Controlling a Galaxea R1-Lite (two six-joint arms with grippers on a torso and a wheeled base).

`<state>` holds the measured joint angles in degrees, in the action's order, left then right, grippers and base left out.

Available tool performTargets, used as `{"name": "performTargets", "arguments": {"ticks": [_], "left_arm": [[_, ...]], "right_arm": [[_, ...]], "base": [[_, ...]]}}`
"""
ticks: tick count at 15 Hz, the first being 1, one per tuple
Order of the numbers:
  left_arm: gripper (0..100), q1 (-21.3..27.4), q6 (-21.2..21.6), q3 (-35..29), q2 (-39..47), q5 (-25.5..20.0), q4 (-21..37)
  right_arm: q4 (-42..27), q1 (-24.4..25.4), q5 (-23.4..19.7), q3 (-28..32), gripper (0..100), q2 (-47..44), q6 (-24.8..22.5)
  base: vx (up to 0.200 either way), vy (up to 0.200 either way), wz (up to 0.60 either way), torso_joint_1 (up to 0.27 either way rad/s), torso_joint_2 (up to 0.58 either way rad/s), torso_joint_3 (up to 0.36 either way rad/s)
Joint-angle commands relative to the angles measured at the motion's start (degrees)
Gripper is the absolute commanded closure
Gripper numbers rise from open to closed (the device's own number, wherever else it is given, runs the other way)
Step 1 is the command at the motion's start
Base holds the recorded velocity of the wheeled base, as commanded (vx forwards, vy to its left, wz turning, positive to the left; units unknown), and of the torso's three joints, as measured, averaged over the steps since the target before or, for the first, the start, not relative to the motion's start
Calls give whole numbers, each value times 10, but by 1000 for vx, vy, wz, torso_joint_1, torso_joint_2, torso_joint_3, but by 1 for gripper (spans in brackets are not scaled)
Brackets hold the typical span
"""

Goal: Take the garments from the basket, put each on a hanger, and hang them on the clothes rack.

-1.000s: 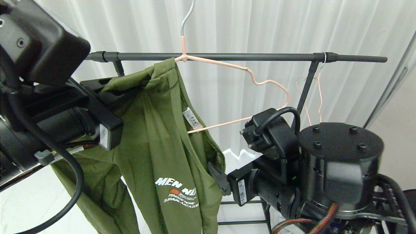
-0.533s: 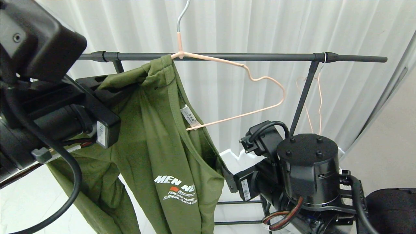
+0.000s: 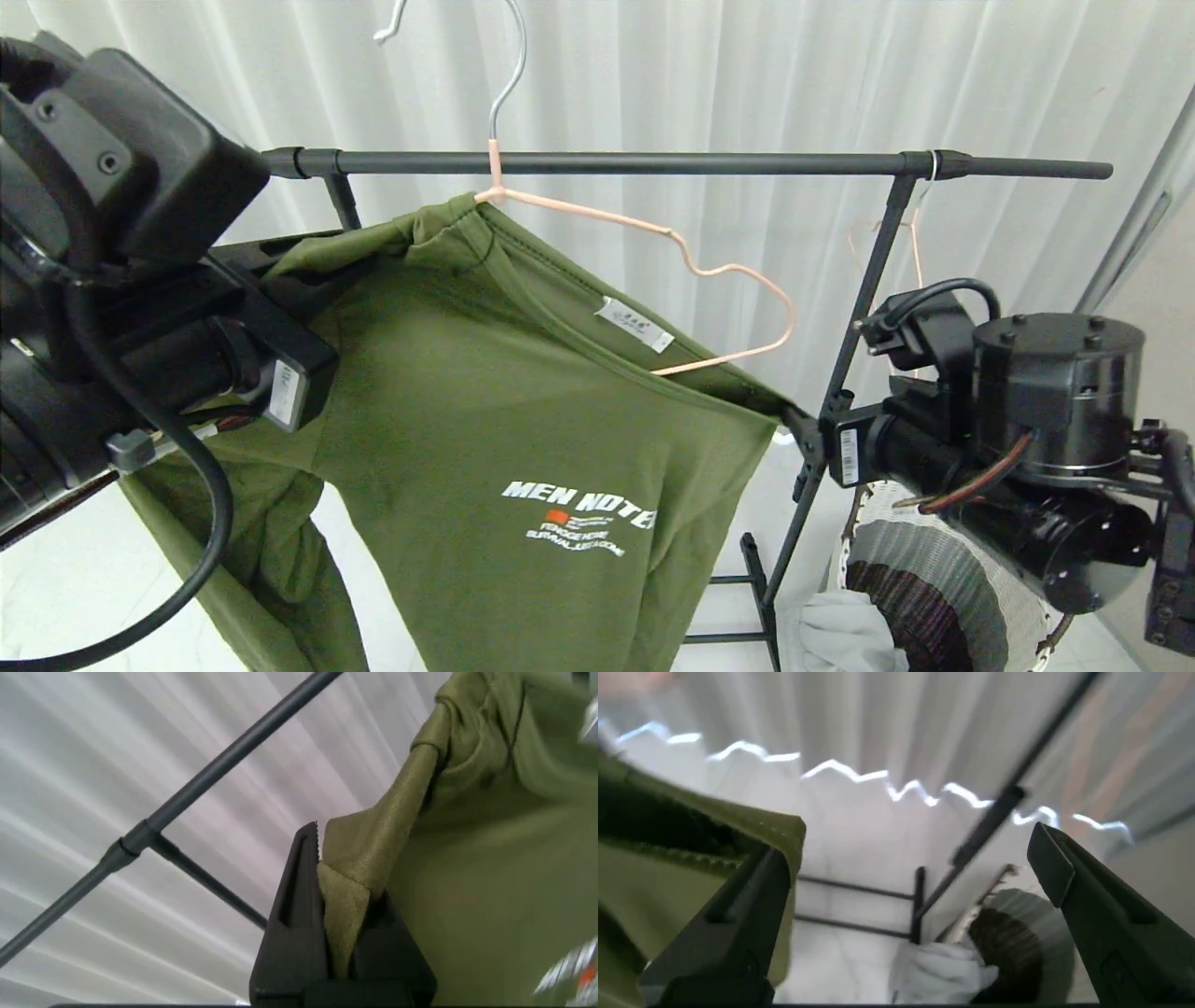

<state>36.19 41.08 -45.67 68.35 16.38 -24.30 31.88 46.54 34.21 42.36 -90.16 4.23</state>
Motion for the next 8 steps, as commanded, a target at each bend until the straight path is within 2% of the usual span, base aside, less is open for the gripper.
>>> {"name": "performTargets", "arguments": {"ticks": [1, 3, 6, 8], "left_arm": [[100, -2, 20, 15, -5, 1, 0], [100, -5, 40, 37, -12, 0, 0], [100, -12, 44, 52, -10, -1, 0], [100, -28, 68, 65, -10, -2, 0]], "right_arm": [[-1, -37, -1, 2, 0, 36, -1], [-1, -44, -2, 1, 0, 55, -1], [-9, -44, -3, 1, 0, 86, -10], [-30, -40, -5, 4, 0, 111, -19]], "base": [[0, 0, 0, 0, 0, 0], [0, 0, 0, 0, 0, 0], [0, 0, 0, 0, 0, 0], [0, 0, 0, 0, 0, 0]]}}
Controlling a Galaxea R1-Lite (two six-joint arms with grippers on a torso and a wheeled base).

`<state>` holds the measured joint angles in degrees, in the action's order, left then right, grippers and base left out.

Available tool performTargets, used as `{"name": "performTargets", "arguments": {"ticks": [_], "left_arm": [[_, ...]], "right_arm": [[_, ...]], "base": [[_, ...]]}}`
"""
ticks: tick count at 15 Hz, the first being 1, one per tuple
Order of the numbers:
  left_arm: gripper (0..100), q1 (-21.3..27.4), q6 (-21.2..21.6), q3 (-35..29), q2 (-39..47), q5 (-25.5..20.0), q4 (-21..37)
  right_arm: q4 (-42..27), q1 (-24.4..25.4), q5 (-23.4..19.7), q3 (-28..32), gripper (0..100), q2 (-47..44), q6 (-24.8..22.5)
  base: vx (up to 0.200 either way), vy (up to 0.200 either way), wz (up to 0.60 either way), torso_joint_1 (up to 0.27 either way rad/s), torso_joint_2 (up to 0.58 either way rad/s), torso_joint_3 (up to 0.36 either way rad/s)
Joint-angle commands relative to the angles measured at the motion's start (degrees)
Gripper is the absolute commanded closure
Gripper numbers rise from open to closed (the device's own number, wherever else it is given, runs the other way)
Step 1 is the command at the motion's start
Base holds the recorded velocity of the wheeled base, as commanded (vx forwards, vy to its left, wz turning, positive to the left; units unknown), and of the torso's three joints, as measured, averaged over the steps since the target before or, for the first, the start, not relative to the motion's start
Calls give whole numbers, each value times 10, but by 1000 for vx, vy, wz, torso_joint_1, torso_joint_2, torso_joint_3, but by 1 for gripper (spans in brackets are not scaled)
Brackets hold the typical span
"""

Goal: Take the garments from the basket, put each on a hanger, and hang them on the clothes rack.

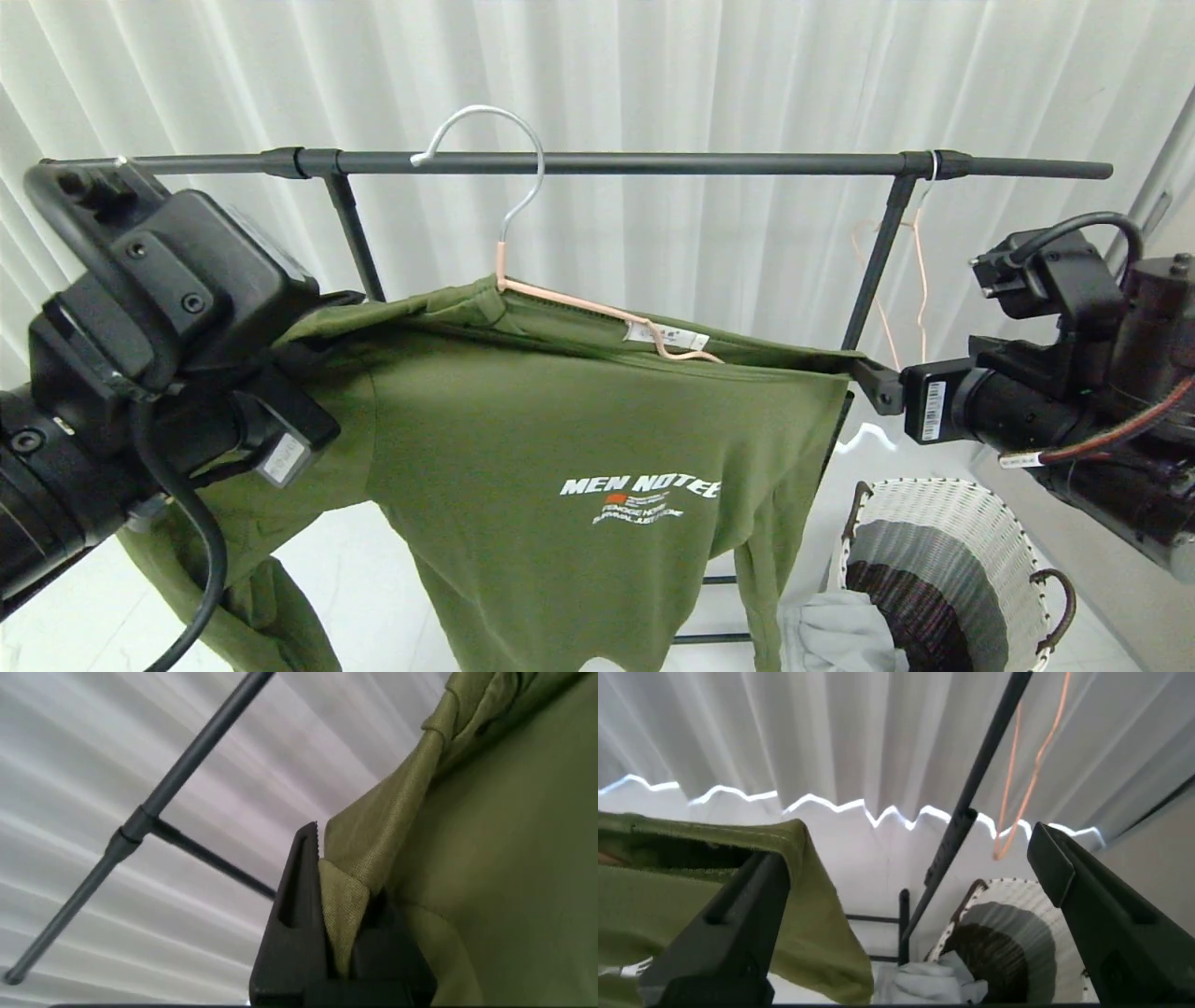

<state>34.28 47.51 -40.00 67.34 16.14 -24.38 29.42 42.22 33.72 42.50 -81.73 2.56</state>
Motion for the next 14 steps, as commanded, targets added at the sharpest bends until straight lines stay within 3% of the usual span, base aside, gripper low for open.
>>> {"name": "performTargets", "arguments": {"ticks": [1, 3, 6, 10, 14], "left_arm": [[100, -10, 4, 10, 1, 0, 0], [100, -10, -5, 10, 5, 0, -1], [100, -9, -78, 12, 9, 0, 0], [100, 10, -84, 11, 3, -1, -1], [100, 29, -84, 11, -3, -1, -1]], "right_arm": [[-17, 18, -1, 4, 0, 42, -7], [-51, 75, -1, 6, 0, 71, -9], [-72, 125, -52, 13, 0, 88, -38], [-71, 133, -136, 29, 0, 71, -125], [-71, 139, -172, 69, 0, 32, -132]], "base": [[0, 0, 0, 0, 0, 0], [0, 0, 0, 0, 0, 0], [0, 0, 0, 0, 0, 0], [0, 0, 0, 0, 0, 0], [0, 0, 0, 0, 0, 0]]}}
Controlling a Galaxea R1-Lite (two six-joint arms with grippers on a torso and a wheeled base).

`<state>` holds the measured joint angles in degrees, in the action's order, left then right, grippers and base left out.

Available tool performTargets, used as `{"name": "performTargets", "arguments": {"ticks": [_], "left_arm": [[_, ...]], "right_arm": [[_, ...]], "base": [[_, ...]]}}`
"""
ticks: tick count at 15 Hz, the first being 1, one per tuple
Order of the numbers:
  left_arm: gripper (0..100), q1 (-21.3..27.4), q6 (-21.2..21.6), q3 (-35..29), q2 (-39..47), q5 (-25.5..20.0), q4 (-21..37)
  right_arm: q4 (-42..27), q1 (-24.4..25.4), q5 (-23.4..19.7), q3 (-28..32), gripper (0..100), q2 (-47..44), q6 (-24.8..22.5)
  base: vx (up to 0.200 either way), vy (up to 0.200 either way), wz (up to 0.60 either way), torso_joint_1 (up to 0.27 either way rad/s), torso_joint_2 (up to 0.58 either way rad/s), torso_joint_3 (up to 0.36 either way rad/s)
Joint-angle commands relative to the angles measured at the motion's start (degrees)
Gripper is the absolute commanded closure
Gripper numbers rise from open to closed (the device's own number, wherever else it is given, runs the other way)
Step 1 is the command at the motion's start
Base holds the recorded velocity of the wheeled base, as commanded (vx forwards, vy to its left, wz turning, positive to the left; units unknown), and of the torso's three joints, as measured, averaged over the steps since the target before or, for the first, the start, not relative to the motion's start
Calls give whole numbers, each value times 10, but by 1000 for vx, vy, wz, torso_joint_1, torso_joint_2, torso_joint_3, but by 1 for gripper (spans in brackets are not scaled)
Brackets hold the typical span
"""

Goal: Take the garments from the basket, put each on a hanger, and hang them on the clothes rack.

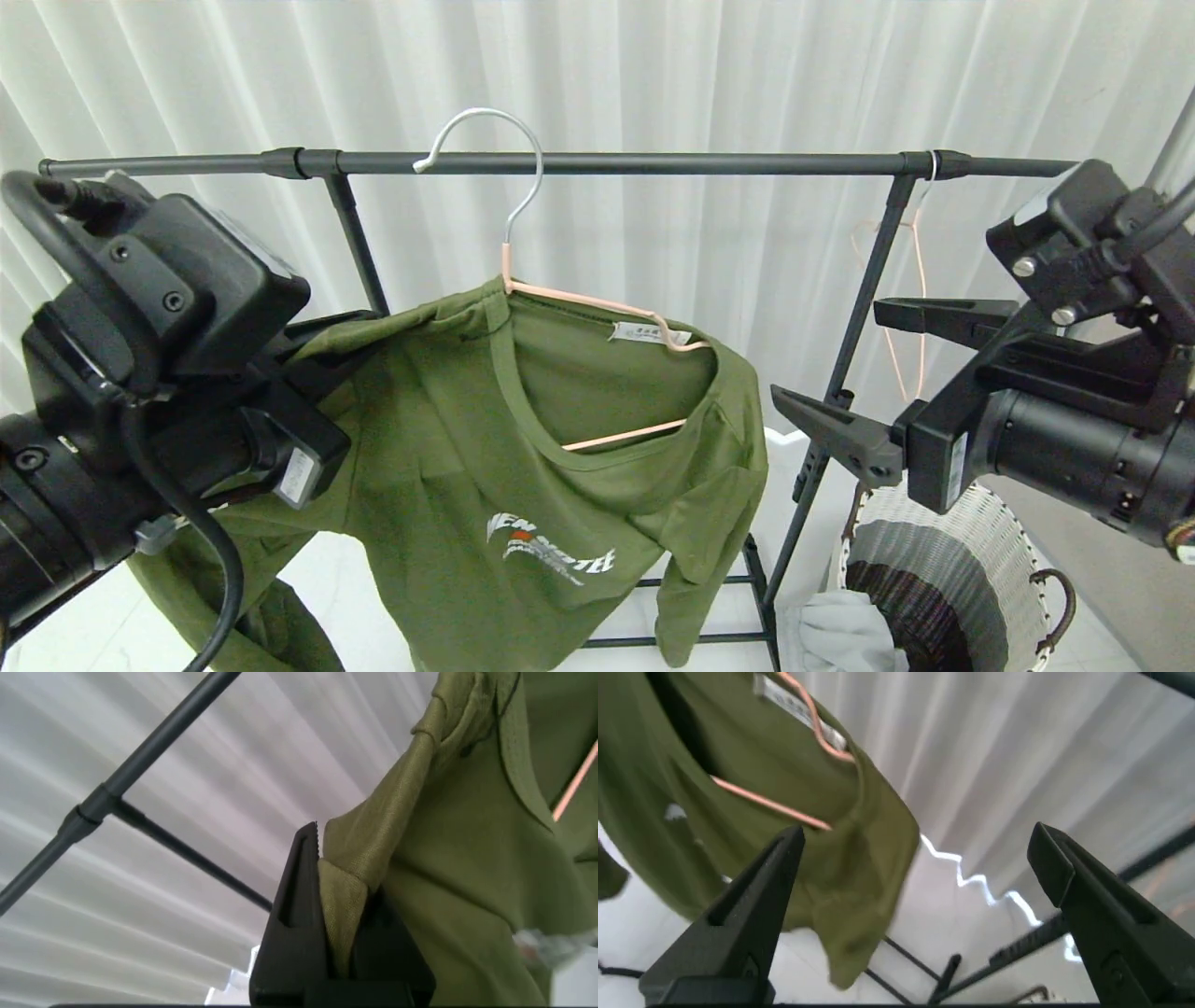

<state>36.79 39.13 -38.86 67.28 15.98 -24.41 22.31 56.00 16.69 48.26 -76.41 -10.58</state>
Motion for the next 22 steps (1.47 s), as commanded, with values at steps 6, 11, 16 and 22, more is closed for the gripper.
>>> {"name": "performTargets", "arguments": {"ticks": [6, 11, 16, 22], "left_arm": [[100, 32, 0, -2, -4, -11, 0], [100, 40, 0, -2, -10, -12, 0], [100, 41, 0, 5, -17, -12, 0], [100, 41, 0, 17, -21, -14, 0]], "right_arm": [[3, 9, -11, 126, 0, -125, -26], [14, 11, -4, 153, 0, -163, -51], [82, 10, 28, 152, 0, -190, -69], [88, 17, 12, 144, 0, -168, -70]], "base": [[0, 0, 0, 0, 0, 0], [0, 0, 0, 0, 0, 0], [0, 0, 0, 0, 0, 0], [0, 0, 0, 0, 0, 0]]}}
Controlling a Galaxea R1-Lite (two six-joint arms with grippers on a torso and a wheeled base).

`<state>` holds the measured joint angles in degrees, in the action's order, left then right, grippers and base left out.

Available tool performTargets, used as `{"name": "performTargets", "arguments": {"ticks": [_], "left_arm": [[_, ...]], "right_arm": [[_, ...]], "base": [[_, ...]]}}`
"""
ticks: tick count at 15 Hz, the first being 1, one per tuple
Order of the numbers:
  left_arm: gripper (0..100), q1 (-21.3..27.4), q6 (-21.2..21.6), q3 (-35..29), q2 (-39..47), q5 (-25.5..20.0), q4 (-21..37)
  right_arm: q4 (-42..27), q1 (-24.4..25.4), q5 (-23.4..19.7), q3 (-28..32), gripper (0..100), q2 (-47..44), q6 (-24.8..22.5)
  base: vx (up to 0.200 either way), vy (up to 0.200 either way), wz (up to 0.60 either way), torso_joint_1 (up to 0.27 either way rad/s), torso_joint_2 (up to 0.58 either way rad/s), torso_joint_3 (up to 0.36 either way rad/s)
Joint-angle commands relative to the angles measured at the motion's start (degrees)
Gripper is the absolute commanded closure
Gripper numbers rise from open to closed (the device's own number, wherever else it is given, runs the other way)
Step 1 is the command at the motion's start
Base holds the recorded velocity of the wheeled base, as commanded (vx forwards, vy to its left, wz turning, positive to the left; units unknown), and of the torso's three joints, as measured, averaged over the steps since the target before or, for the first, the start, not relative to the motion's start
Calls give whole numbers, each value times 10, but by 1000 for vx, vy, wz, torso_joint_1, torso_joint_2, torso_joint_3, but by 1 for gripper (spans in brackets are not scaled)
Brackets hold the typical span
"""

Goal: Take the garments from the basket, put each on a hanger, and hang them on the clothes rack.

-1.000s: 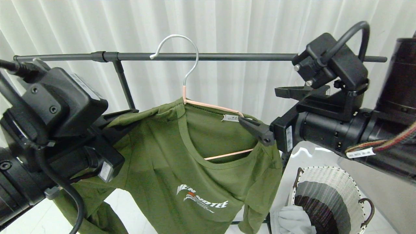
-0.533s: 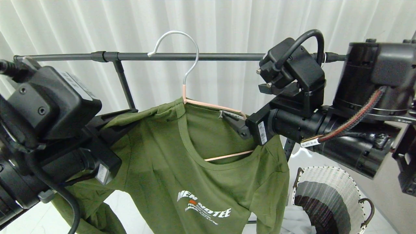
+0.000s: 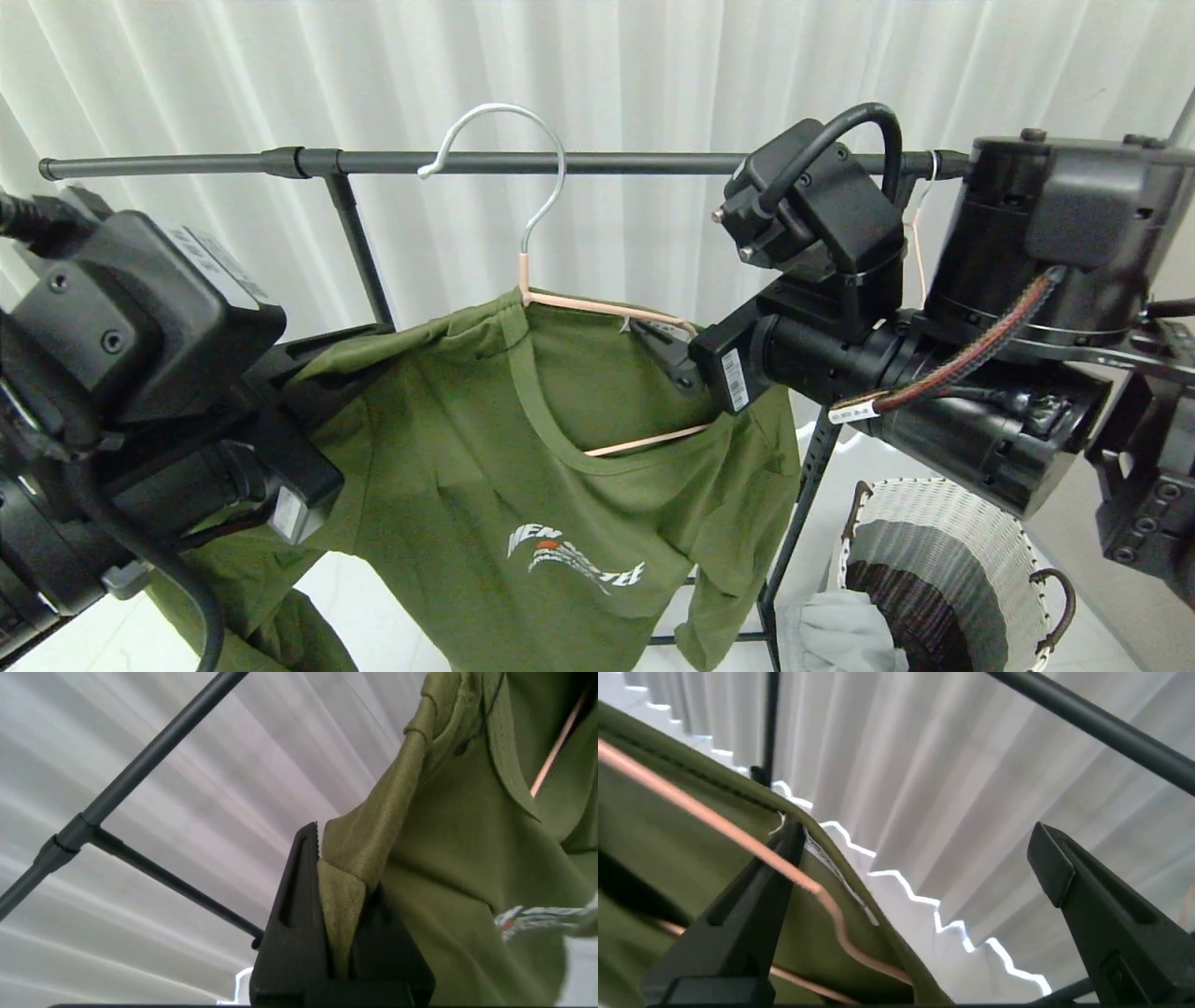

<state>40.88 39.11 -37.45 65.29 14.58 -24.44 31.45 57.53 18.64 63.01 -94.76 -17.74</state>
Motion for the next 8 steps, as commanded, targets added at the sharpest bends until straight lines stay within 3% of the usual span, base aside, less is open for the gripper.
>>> {"name": "performTargets", "arguments": {"ticks": [1, 4, 5, 6, 8], "left_arm": [[100, 0, 0, 7, -2, 0, 0], [100, 0, 0, 9, 1, -2, 0], [100, 0, 0, 9, 1, -2, 0], [100, -1, 0, 9, 0, -2, 0], [100, 0, 0, 10, -1, -4, 0]], "right_arm": [[-6, 0, -30, -12, 0, 26, 3], [-62, 0, -124, -20, 0, 58, 34], [-69, 0, -135, -20, 0, 61, 37], [-138, -7, -207, -18, 0, 83, 43], [-178, -13, -252, -12, 0, 91, 43]], "base": [[0, 0, 0, 0, 0, 0], [0, 0, 0, 0, 0, 0], [0, 0, 0, 0, 0, 0], [0, 0, 0, 0, 0, 0], [0, 0, 0, 0, 0, 0]]}}
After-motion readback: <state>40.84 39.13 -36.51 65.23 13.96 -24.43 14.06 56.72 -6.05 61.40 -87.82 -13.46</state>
